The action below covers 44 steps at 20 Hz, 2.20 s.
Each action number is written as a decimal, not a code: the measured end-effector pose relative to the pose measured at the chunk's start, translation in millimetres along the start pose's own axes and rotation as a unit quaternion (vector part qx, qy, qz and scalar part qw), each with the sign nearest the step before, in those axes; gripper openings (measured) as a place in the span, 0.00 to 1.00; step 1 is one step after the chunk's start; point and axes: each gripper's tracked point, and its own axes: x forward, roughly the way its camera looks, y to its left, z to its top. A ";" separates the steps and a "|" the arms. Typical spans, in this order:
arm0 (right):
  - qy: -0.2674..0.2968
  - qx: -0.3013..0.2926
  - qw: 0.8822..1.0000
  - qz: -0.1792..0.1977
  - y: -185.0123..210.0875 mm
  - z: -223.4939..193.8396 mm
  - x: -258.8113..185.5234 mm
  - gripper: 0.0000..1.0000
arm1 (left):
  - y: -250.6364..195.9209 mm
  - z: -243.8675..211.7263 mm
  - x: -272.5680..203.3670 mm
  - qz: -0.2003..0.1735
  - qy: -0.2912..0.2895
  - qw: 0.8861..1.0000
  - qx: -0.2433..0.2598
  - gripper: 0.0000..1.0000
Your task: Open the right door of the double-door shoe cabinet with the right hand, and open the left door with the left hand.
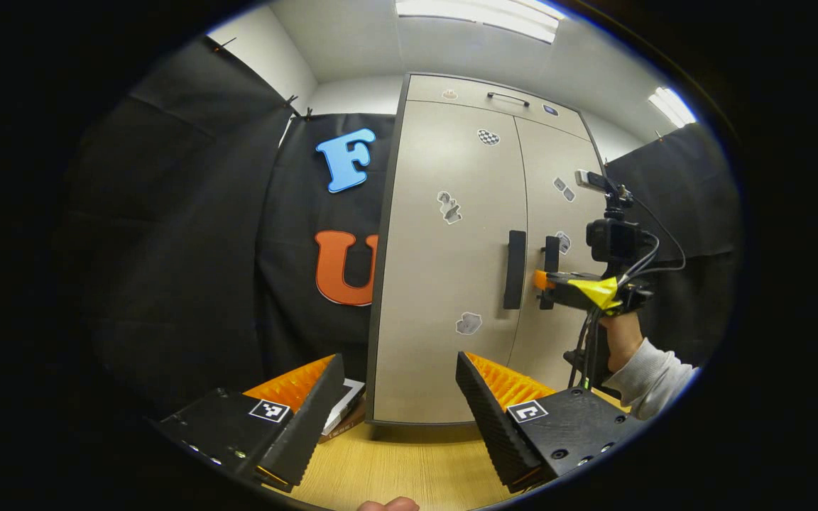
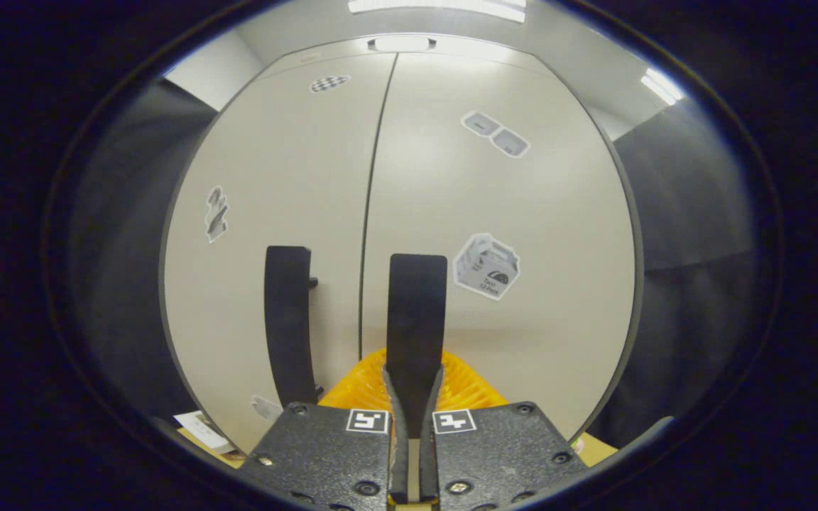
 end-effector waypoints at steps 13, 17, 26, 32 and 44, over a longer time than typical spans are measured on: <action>0.035 0.040 0.997 0.048 1.5 2.3 -16.4 0.08 | -8.7 0.1 -20.6 -0.003 0.001 1.000 0.007 0.95; 0.038 0.048 0.995 0.074 -3.1 0.9 -22.1 0.08 | -19.6 0.4 -26.9 -0.003 0.006 1.000 0.014 0.95; 0.051 0.040 0.990 0.126 -18.8 -2.3 -58.1 0.08 | -64.7 4.6 -27.2 -0.001 0.007 1.000 0.016 0.95; 0.052 0.030 0.987 0.148 -45.2 -5.0 -87.4 0.08 | -102.1 1.6 -19.3 0.000 0.007 1.000 0.012 0.95; 0.050 0.023 0.992 0.114 -115.0 -8.2 -115.9 0.07 | -172.8 -10.6 -7.8 -0.026 0.018 0.999 0.015 0.95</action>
